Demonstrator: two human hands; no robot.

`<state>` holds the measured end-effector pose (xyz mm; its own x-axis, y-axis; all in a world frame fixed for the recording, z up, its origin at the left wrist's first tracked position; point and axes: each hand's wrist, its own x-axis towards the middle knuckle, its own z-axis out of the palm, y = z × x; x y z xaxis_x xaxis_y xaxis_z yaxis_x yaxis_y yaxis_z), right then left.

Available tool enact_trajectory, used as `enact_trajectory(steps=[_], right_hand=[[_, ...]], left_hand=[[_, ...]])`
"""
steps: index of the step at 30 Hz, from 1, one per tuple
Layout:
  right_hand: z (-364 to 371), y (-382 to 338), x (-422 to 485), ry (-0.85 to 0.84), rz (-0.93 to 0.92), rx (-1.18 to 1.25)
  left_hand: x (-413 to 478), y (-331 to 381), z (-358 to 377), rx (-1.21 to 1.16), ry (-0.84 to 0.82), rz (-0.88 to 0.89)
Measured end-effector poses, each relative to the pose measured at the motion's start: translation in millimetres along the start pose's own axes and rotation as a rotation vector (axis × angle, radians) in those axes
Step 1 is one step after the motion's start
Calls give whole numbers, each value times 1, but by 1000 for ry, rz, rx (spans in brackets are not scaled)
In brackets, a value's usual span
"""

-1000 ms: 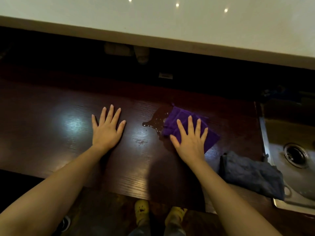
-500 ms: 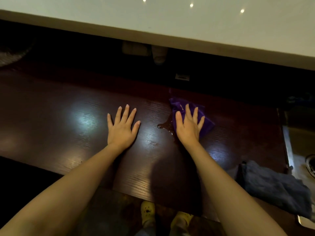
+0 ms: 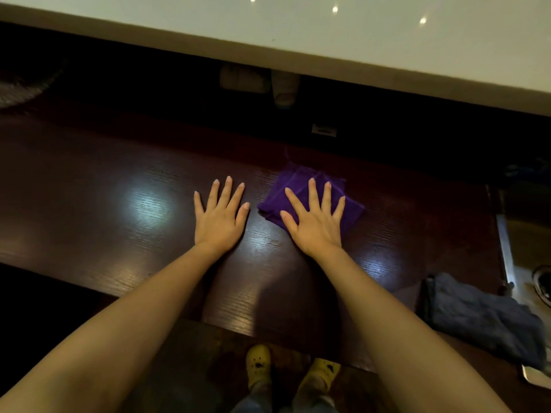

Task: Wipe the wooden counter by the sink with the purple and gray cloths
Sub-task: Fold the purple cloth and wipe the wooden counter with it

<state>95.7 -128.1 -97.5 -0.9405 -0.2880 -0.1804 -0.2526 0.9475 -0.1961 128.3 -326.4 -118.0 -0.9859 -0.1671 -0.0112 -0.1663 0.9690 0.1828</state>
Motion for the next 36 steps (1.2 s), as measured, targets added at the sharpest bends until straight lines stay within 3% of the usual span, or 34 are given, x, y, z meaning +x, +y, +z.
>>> enact_trajectory(steps=[12, 19, 25, 27, 32, 36], right_hand=[[2, 1, 9, 63, -13, 15], [8, 5, 23, 379, -1, 361], [-2, 21, 8, 376, -4, 603], [0, 34, -11, 332, -14, 519], [1, 57, -44, 188, -100, -69], [-4, 61, -14, 77, -60, -57]], left_hand=[[-1, 2, -3, -4, 3, 8], [-2, 3, -6, 4, -22, 4], [-2, 1, -5, -9, -18, 8], [-2, 1, -4, -3, -22, 13], [-1, -11, -4, -35, -38, 50], [-2, -25, -5, 0, 23, 55]])
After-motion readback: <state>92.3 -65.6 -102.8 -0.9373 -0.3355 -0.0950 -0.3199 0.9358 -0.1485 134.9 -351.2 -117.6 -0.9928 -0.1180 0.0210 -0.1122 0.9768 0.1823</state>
